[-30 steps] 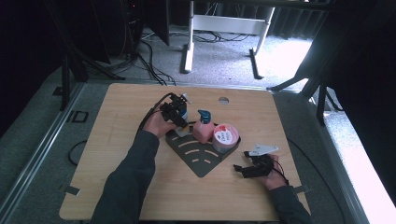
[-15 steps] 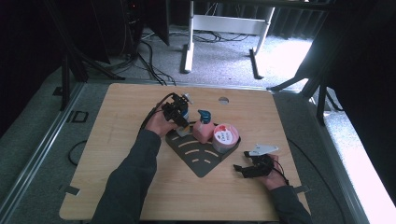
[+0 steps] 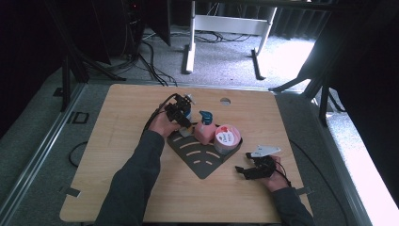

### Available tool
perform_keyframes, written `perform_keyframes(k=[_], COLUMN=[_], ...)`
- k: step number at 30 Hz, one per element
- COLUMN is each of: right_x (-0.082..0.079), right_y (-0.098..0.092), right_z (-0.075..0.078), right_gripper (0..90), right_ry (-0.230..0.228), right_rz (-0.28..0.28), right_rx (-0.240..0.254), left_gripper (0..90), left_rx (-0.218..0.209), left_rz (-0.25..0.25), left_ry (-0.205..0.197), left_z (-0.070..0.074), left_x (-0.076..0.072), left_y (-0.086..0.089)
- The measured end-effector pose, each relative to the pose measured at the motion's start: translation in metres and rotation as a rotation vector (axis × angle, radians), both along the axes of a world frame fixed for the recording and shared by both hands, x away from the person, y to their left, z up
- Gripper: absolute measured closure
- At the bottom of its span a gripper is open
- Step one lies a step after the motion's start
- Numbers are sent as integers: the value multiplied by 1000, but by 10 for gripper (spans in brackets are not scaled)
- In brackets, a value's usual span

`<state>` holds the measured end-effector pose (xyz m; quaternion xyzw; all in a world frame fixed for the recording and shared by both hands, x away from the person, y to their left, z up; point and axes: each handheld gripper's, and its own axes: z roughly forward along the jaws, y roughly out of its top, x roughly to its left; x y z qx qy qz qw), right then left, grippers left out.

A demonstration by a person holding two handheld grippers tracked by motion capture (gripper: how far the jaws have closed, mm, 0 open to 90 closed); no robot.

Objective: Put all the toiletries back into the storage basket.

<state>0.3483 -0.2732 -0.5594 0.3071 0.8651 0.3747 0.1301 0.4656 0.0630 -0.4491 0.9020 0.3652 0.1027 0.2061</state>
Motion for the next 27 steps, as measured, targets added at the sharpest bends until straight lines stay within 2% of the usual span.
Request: perform_keyframes(k=[27], right_x=[0], right_y=[0], right_z=[0], right_gripper=[218], right_ry=[0], right_rz=[1], right_rx=[-1], left_gripper=[551], left_rx=[-7], left_rz=[-12], left_ry=[4], left_z=[-6], left_x=[4], left_y=[-10])
